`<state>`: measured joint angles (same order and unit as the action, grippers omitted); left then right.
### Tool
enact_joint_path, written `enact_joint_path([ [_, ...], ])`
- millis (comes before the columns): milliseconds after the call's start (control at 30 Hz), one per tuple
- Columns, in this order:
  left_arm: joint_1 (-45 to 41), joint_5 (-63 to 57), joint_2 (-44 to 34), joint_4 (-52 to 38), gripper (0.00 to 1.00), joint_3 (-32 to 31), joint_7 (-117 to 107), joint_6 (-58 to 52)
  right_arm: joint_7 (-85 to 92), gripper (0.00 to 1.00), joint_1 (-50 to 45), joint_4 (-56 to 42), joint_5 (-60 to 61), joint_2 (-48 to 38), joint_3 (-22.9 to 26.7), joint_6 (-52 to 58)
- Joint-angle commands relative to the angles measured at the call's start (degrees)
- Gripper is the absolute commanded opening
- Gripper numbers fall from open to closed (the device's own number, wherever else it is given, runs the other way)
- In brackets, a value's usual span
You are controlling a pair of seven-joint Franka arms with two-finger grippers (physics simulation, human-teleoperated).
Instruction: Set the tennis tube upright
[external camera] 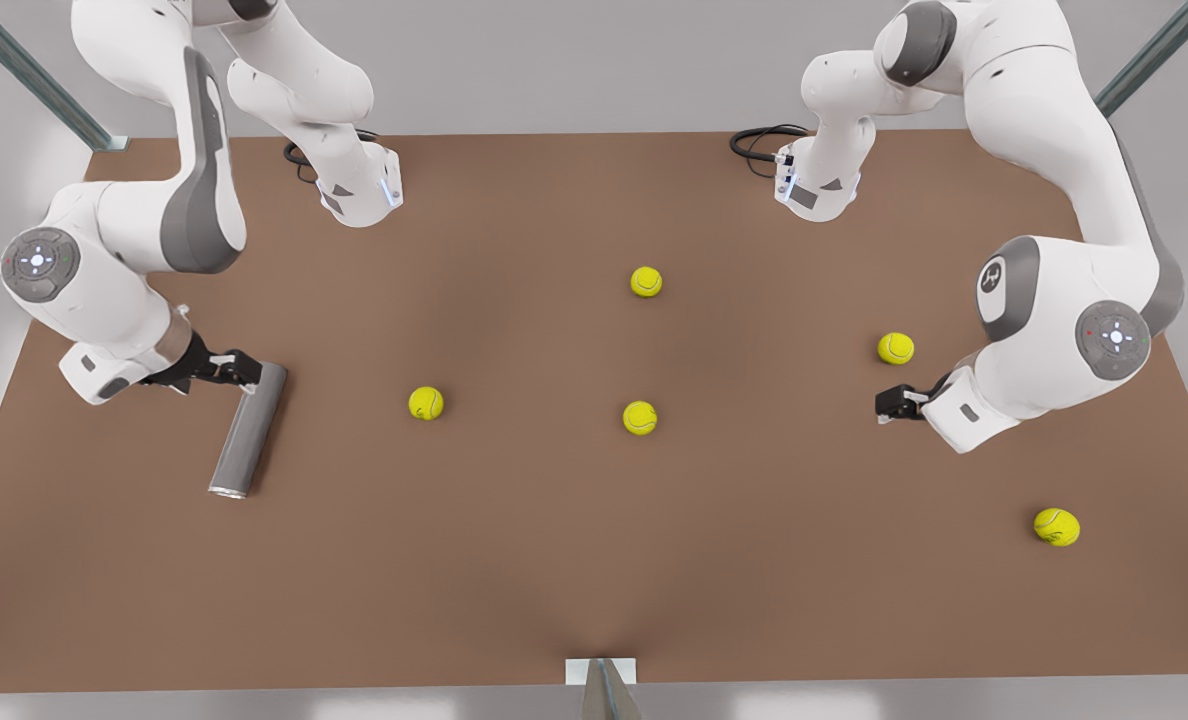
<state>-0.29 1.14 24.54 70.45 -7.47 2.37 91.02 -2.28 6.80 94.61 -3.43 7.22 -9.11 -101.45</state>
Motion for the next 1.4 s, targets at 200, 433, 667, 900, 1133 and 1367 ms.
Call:
enact_joint_path([
  [200, 0.1, 0.2, -1.0, 0.0, 0.99, -0.1, -0.8, -3.0, 0.0, 1.00, 1.5, -0.1, 0.0, 1.9, 0.1, -1.1],
  [433, -1.0, 2.3, -1.2, 0.4, 0.99, -1.3, -3.9, -2.4, 0.4, 1.00, 6.5, 6.4, 0.0, 9.0, 0.1, -10.6],
  [667, 0.8, 24.3, 1.6, -0.1, 0.99, -0.9, -9.9, 1.3, -0.4, 1.00, 8.4, 18.2, 0.4, 8.6, 0.1, -21.4],
  [900, 0.9, 24.3, 2.0, 0.0, 0.99, -0.9, -9.8, 1.3, -3.0, 1.00, 12.4, 25.4, 1.5, 9.0, -0.1, -28.0],
  [1133, 1.3, 24.3, 2.4, -0.1, 0.99, -0.9, -9.3, 1.3, 6.2, 1.00, 17.8, 30.0, 1.5, 11.8, -0.8, -37.9],
  [1367, 1.3, 23.6, 2.9, 0.1, 0.99, -0.9, -9.0, 1.4, 8.3, 1.00, 21.7, 31.5, 1.5, 14.8, -5.0, -42.9],
])
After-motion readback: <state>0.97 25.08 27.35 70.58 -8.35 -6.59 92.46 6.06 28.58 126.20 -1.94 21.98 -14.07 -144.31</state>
